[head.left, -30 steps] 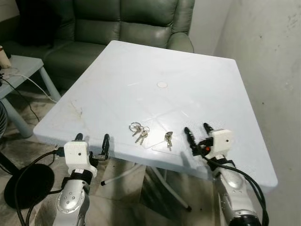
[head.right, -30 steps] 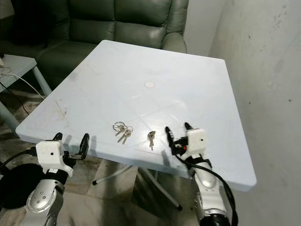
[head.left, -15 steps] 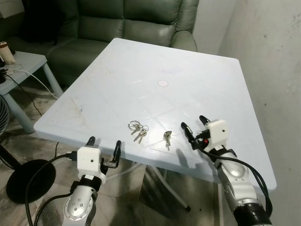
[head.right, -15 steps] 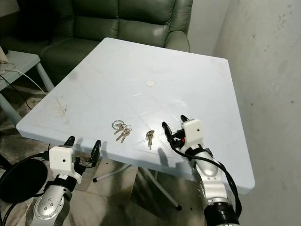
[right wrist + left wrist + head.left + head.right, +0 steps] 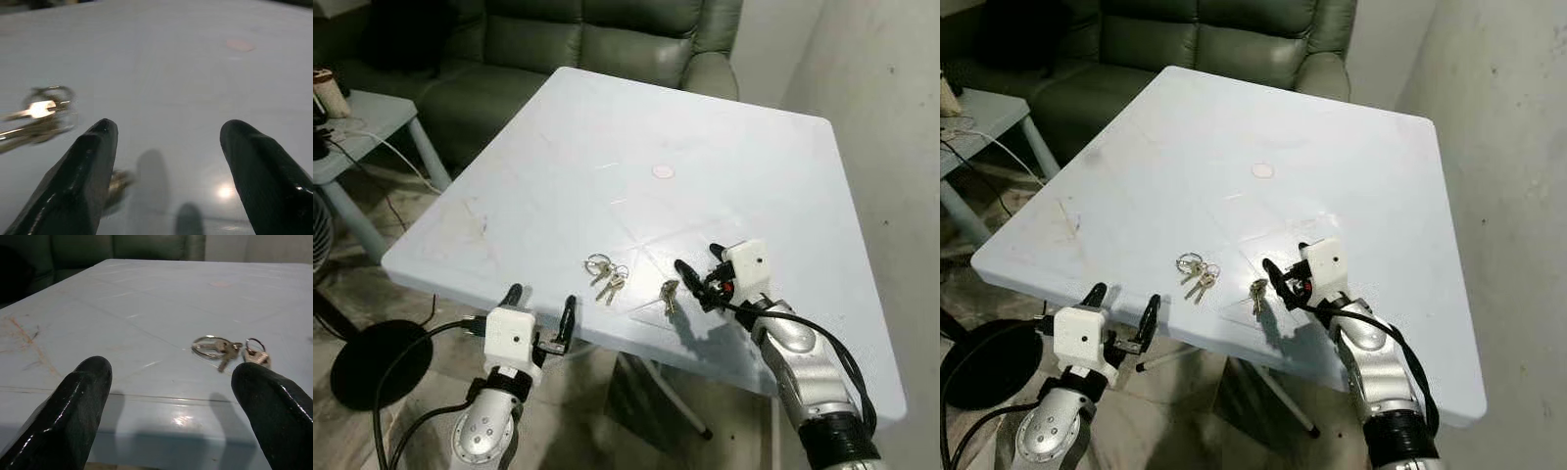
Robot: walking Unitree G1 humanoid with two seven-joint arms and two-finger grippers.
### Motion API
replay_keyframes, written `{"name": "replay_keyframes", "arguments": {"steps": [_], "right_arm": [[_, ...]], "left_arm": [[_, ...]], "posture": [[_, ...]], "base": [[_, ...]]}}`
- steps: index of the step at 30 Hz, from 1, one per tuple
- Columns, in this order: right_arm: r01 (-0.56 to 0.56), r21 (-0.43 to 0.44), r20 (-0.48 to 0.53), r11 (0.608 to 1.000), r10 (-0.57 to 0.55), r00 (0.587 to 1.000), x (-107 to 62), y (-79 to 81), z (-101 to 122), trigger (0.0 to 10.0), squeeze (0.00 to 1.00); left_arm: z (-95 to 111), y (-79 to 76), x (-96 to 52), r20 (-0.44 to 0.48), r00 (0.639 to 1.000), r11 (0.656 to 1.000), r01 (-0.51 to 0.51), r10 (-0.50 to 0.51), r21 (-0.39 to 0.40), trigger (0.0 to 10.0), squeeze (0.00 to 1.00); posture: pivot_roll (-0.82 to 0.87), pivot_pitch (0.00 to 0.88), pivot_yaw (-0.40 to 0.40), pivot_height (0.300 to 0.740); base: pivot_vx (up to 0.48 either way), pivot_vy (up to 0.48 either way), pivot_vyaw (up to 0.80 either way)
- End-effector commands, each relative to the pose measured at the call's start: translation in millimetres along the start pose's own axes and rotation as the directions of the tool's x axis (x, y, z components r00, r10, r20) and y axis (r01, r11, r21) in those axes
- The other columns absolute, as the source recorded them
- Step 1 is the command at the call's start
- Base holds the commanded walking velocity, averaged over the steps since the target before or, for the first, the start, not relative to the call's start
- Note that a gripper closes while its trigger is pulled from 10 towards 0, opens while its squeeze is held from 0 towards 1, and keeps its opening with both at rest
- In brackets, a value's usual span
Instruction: Hang keys on a hook
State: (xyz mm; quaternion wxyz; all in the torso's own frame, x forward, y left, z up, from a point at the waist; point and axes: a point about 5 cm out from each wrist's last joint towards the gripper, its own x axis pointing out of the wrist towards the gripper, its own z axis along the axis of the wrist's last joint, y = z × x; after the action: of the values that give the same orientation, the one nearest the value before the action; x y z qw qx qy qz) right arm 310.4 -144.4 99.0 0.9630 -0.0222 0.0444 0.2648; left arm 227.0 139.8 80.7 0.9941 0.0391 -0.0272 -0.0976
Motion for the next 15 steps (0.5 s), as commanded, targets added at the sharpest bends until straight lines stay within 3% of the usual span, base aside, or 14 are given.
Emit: {"name": "replay_keyframes", "arguments": {"steps": [1, 5, 9, 15], "right_arm": [[-0.021, 0.016, 0.001, 1.0, 0.021, 1.0, -1.1, 1.5, 3, 10.0, 0.0], [-0.073, -0.037, 0.043, 0.997, 0.075, 0.996, -13.6, -0.8, 4, 10.0, 0.0], [-0.099, -0.071, 0.025, 0.993, 0.101, 0.995, -19.0, -0.1, 5, 10.0, 0.0], [-0.085, -0.058, 0.004, 0.995, 0.085, 0.996, -20.7, 4.0, 3, 10.0, 0.0]], "left_arm": [[4, -1.8, -0.5, 0.01, 1.0, 1.0, 0.014, -0.014, 0.015, 10.0, 0.0], [0, -16.2, -3.2, -0.006, 0.996, 0.996, 0.085, -0.085, 0.027, 10.0, 0.0], [0, -17.6, -3.1, -0.007, 0.996, 0.995, 0.093, -0.093, 0.02, 10.0, 0.0], [0, -17.0, -1.3, -0.01, 0.995, 0.995, 0.095, -0.094, 0.023, 10.0, 0.0]], "posture": [[0.0, 0.102, -0.058, 0.74], [0.0, 0.106, -0.046, 0.74], [-0.01, 0.109, -0.042, 0.74], [-0.02, 0.112, -0.043, 0.74]], "base": [[0.0, 0.0, 0.0], [0.0, 0.0, 0.0], [0.0, 0.0, 0.0], [0.0, 0.0, 0.0]]}}
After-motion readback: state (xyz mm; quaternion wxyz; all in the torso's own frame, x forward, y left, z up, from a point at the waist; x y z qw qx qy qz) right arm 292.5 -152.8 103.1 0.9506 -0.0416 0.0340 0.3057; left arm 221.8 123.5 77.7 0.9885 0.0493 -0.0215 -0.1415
